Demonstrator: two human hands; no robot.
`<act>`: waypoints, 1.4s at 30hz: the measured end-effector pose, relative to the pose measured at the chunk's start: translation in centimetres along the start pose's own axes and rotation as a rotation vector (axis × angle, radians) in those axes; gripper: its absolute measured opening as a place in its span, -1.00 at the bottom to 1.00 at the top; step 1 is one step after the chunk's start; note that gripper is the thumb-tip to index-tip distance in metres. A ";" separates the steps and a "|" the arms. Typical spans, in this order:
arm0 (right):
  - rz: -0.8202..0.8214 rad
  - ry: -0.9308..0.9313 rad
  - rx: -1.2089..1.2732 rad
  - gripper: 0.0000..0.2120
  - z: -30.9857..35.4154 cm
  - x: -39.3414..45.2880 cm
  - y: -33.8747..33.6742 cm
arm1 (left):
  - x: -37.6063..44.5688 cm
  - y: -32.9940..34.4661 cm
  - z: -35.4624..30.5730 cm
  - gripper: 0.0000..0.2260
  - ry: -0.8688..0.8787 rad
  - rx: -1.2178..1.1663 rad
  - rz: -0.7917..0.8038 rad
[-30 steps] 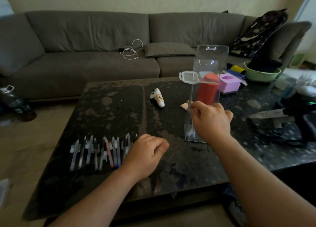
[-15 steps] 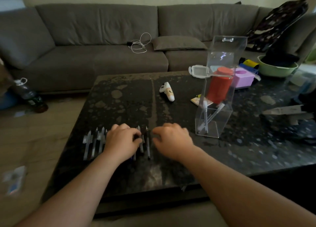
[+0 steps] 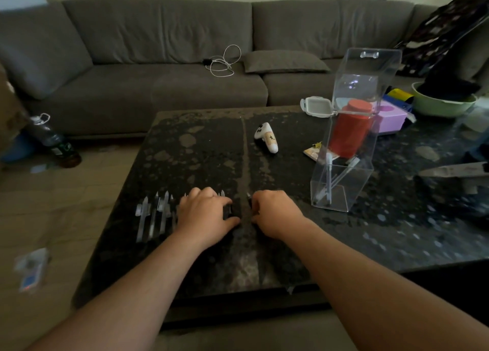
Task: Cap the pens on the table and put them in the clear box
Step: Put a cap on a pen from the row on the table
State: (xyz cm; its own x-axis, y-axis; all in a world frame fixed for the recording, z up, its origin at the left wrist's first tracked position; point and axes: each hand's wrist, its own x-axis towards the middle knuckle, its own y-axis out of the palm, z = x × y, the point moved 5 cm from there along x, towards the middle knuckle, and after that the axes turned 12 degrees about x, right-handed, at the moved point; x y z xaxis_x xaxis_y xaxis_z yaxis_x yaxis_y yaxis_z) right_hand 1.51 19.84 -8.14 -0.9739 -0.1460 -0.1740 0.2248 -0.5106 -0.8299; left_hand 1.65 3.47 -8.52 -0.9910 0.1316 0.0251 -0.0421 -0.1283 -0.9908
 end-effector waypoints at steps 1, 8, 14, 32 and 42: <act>0.014 0.033 0.008 -0.88 -0.3 -0.2 -0.5 | 0.0 -0.1 -0.2 -0.48 -0.008 0.016 -0.003; 0.052 0.140 0.098 -0.76 -2.3 -0.9 -1.9 | 0.2 -0.7 -0.7 -0.69 -0.044 0.013 -0.072; 0.026 0.012 0.139 -0.69 -2.6 -0.8 -3.1 | 0.2 -1.4 -0.1 -0.80 -0.128 -0.344 -0.194; -0.327 -0.352 -0.022 -0.80 0.0 -2.2 -5.3 | -0.7 -2.4 -0.7 -0.83 -0.125 -0.690 -0.160; -0.312 -0.323 -0.061 -0.78 0.1 -2.3 -5.3 | -0.9 -3.5 -0.4 -0.76 -0.126 -0.650 -0.199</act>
State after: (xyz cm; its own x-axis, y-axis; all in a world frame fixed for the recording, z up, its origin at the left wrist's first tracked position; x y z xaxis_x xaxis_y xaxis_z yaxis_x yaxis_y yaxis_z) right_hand 2.56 22.80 -3.27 -0.9325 -0.2549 0.2560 -0.0898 -0.5230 -0.8476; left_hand 2.74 4.22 -5.10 -0.9812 -0.0289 0.1906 -0.1787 0.5071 -0.8431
